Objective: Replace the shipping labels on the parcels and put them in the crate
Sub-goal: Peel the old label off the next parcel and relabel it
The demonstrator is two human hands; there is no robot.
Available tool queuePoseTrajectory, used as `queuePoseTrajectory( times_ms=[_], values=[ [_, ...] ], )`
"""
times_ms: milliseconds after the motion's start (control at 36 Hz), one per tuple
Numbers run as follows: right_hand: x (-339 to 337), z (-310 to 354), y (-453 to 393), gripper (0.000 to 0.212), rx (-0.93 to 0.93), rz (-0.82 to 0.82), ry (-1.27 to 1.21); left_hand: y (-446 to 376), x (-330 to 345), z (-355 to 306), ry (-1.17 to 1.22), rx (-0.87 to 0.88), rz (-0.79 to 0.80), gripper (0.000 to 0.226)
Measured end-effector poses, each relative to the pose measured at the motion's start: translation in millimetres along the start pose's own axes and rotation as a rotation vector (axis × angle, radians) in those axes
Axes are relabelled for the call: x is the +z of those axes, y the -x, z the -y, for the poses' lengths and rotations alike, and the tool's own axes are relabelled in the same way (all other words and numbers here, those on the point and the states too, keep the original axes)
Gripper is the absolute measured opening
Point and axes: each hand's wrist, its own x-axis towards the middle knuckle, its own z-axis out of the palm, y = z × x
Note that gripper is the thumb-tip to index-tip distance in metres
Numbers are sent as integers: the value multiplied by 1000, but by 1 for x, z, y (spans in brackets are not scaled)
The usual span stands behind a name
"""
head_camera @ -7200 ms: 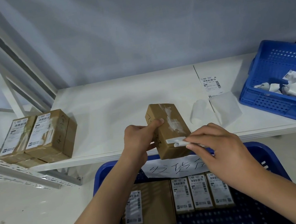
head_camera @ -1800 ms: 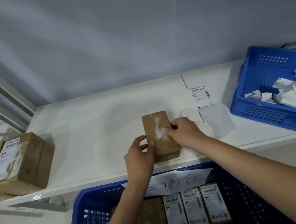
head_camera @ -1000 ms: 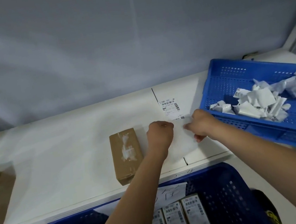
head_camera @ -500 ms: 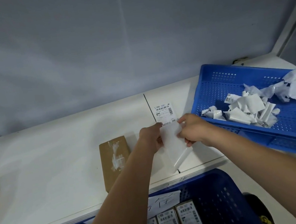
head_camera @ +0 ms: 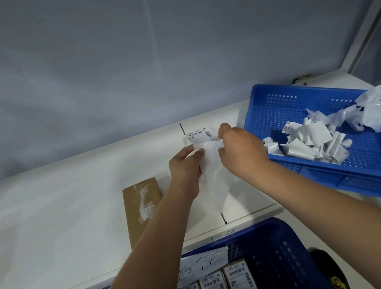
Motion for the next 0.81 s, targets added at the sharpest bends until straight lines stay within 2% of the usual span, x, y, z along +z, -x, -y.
queuePoseTrajectory(
  times_ms=[83, 167, 278, 500, 806],
  values=[
    [-3, -2, -1, 33, -32, -34, -7, 7, 2, 0, 16, 26, 25, 25],
    [-1, -5, -6, 26, -114, -30, -204, 14, 3, 3, -9, 47, 43, 34],
    [0, -8, -10, 31, -181, 7, -285, 18, 7, 10, -104, 130, 64, 19],
    [-5, -14, -14, 17, -126, 51, -373, 21, 11, 14, -201, 209, 88, 18],
    [-16, -15, -15, 18, -175, 118, -426, 27, 5, 9, -245, 205, 90, 21]
  ],
)
